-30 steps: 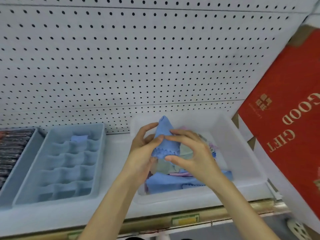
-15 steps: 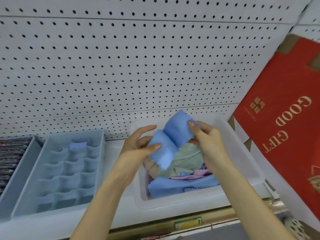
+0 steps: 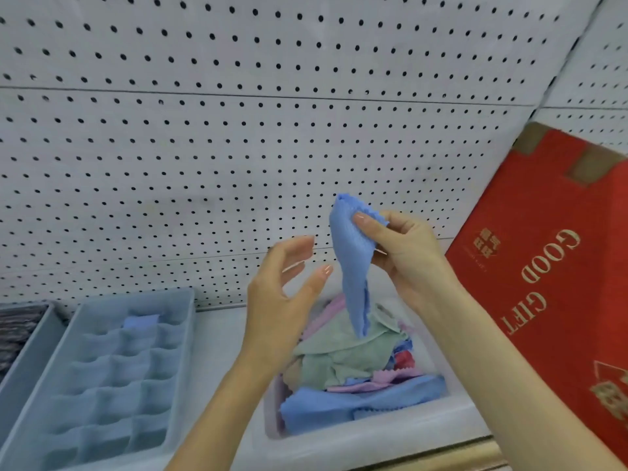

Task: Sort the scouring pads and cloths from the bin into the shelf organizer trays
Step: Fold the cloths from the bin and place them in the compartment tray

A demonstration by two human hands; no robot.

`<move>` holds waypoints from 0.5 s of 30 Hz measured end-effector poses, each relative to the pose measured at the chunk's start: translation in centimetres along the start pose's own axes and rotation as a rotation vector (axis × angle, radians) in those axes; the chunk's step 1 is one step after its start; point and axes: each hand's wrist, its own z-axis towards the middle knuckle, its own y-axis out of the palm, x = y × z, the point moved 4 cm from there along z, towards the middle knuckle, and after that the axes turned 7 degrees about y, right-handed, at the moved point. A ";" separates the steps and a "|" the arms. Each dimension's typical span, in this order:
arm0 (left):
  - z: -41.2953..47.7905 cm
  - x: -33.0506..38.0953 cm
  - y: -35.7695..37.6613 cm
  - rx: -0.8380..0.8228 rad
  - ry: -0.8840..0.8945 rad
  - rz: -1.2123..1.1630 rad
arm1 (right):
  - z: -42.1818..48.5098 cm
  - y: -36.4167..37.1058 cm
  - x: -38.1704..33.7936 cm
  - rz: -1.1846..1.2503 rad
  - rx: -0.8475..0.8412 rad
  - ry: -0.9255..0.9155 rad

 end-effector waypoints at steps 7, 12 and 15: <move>-0.1 1.3 3.5 -0.121 0.005 -0.270 | -1.0 1.5 0.7 0.030 -0.012 0.026; -0.8 0.1 3.6 -0.105 -0.059 -0.173 | -1.2 1.0 1.3 -0.115 -0.050 -0.031; -0.6 -0.3 2.9 -0.076 -0.118 -0.232 | -1.5 0.5 1.8 -0.140 -0.099 -0.010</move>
